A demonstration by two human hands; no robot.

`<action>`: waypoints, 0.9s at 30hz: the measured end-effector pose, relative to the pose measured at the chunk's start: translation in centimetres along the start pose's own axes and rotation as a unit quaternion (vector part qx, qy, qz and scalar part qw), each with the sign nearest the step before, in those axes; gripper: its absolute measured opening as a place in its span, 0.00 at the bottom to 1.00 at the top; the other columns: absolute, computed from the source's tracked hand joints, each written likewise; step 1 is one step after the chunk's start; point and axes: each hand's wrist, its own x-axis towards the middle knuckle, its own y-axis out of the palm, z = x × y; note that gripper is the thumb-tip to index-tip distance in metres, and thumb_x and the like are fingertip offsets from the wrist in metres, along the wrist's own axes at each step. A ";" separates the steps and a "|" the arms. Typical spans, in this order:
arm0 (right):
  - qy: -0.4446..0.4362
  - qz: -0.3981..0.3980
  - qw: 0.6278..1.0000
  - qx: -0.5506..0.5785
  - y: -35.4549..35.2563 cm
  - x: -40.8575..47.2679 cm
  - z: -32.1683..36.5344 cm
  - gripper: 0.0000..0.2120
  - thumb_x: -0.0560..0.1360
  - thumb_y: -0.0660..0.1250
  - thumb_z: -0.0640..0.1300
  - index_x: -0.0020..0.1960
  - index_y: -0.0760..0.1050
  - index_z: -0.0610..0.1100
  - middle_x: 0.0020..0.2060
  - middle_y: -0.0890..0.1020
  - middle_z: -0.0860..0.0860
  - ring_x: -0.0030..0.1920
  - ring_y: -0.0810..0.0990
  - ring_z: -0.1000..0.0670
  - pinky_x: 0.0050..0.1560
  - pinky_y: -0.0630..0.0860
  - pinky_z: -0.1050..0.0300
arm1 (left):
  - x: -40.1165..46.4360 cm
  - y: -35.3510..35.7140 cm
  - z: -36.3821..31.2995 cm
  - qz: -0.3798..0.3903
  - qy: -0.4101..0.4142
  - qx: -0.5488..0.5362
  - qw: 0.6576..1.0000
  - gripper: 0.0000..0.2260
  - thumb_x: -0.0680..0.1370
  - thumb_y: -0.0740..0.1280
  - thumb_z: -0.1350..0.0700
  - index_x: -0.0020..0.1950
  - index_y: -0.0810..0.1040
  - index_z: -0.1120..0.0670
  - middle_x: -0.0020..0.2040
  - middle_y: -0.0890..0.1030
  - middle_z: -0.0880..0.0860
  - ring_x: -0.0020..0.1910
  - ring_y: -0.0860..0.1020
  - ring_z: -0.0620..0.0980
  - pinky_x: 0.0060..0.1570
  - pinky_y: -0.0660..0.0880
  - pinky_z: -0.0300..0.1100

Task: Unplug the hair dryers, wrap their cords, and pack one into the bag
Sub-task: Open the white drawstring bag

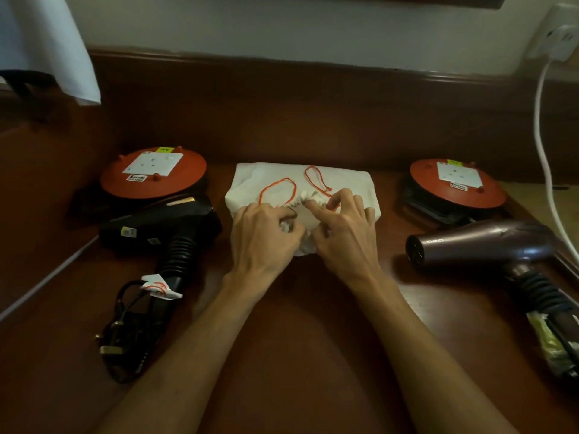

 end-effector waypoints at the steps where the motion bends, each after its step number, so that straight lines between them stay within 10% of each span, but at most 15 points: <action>1: 0.003 0.013 1.000 -0.007 0.0 0.0 0.1 0.23 0.72 0.69 0.40 0.66 0.79 0.52 0.50 0.74 0.47 0.50 0.73 0.45 0.48 0.65 0.51 | 0.2 -0.2 0.1 -0.010 -0.009 0.001 1.000 0.11 0.75 0.71 0.51 0.55 0.87 0.50 0.50 0.85 0.50 0.52 0.78 0.49 0.59 0.71 0.46; 8: 0.089 0.021 0.995 -0.038 -2.2 0.6 -1.9 0.22 0.73 0.69 0.46 0.67 0.78 0.48 0.56 0.73 0.47 0.55 0.69 0.47 0.53 0.68 0.50 | 0.9 -1.4 0.8 0.033 0.054 0.031 0.997 0.17 0.70 0.68 0.57 0.55 0.86 0.44 0.56 0.78 0.50 0.61 0.73 0.50 0.77 0.52 0.55; 14: 0.110 -0.025 0.994 -0.013 -2.7 0.4 -2.9 0.09 0.75 0.70 0.43 0.53 0.86 0.45 0.48 0.78 0.47 0.50 0.71 0.45 0.51 0.70 0.47 | -0.1 -2.1 1.1 -0.002 0.048 0.047 0.998 0.07 0.75 0.69 0.59 0.44 0.87 0.52 0.55 0.82 0.52 0.59 0.75 0.50 0.66 0.64 0.47; 22: 0.108 0.094 0.988 -0.053 -3.7 0.2 -2.4 0.39 0.71 0.69 0.40 0.78 0.57 0.51 0.59 0.67 0.48 0.58 0.68 0.47 0.56 0.67 0.54 | 0.2 -2.9 1.2 0.131 0.007 0.116 0.985 0.36 0.70 0.70 0.46 0.78 0.66 0.49 0.83 0.48 0.56 0.81 0.44 0.54 0.77 0.40 0.56; 27: 0.140 0.015 0.990 -0.021 -4.9 -0.1 -3.8 0.17 0.77 0.67 0.36 0.63 0.82 0.45 0.48 0.76 0.47 0.50 0.73 0.46 0.50 0.76 0.47 | 0.5 -3.2 2.0 -0.007 -0.024 0.058 0.998 0.15 0.78 0.67 0.52 0.62 0.83 0.55 0.77 0.68 0.55 0.75 0.64 0.55 0.73 0.61 0.54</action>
